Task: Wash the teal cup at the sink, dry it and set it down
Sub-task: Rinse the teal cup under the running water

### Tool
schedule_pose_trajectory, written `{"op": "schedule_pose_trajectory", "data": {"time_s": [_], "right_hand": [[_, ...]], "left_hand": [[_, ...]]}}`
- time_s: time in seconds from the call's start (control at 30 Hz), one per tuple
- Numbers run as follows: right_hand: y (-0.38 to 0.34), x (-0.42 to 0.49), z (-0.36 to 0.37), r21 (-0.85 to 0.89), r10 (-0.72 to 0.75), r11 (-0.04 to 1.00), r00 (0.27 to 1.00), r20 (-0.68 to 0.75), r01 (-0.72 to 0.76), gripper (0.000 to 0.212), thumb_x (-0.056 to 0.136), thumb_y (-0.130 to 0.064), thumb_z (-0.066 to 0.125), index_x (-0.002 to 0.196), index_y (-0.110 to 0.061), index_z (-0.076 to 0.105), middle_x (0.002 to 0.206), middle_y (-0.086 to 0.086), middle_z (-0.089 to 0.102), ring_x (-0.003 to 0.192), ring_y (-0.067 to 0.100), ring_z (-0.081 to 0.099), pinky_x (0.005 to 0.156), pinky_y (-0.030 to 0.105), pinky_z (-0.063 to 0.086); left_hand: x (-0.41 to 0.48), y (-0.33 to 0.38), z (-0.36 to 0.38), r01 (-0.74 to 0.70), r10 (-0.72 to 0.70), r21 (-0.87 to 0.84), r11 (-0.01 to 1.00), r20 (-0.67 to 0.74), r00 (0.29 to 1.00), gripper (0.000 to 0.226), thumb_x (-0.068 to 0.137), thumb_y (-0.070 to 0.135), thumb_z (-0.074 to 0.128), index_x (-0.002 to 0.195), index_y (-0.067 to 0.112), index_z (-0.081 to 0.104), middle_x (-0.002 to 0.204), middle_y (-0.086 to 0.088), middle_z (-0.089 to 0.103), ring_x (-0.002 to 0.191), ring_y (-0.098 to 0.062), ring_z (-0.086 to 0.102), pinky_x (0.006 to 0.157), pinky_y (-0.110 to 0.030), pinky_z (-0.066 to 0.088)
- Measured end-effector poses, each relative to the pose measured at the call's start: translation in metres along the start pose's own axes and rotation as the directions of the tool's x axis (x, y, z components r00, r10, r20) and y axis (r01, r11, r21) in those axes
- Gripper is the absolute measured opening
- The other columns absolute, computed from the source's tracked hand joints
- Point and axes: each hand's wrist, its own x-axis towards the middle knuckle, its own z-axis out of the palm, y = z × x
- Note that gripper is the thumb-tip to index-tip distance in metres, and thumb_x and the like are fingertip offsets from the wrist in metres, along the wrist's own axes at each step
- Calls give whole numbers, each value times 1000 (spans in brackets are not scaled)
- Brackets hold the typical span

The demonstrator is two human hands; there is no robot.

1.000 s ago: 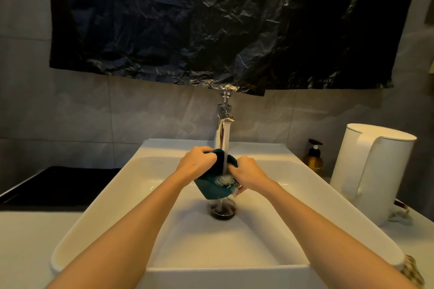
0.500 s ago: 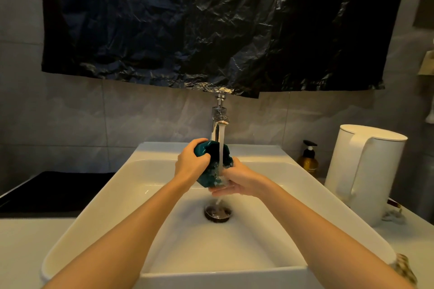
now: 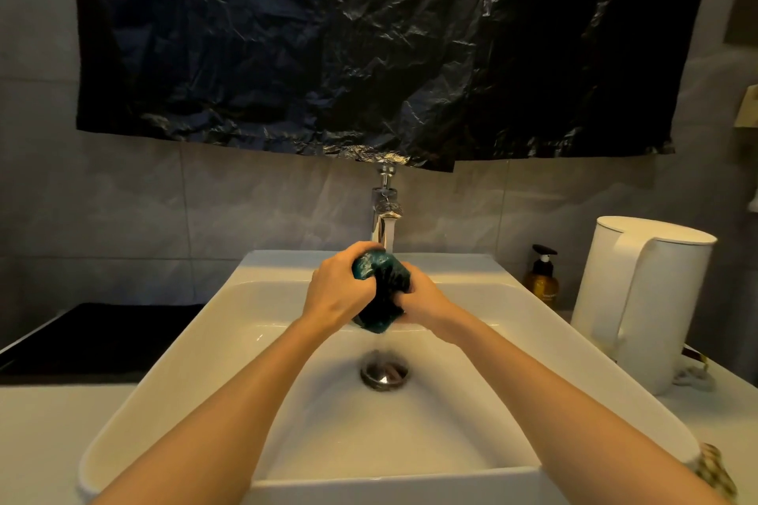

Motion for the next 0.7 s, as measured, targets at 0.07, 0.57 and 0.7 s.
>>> {"op": "schedule_pose_trajectory", "data": {"time_s": [0.07,0.57,0.7], "right_hand": [[0,-1,0,-108,25,994,999,-25,-28,28,95,-2,39,119,-7,53,108,12,64,94,26,64,62,28,58],[-3,-2,8,-432,13,901,998,-58,-37,18,91,-8,52,105,-3,62,104,16,67,96,31,63,80,42,55],[-6,-6,6,-452,72,887,996,-55,-89,19,96,-14,46,84,-4,56,82,13,61,68,22,56,52,23,44]], "left_hand": [[3,-2,4,104,-101,-62,993,51,994,39,81,12,52,114,33,59,105,1,64,94,-17,55,82,-29,49],[9,-5,0,413,-400,-37,910,183,898,10,83,21,52,79,25,60,88,-2,62,90,-23,56,83,-33,49],[10,0,1,444,-424,-27,896,250,871,13,80,17,51,68,20,53,76,-5,56,80,-22,50,75,-32,45]]}}
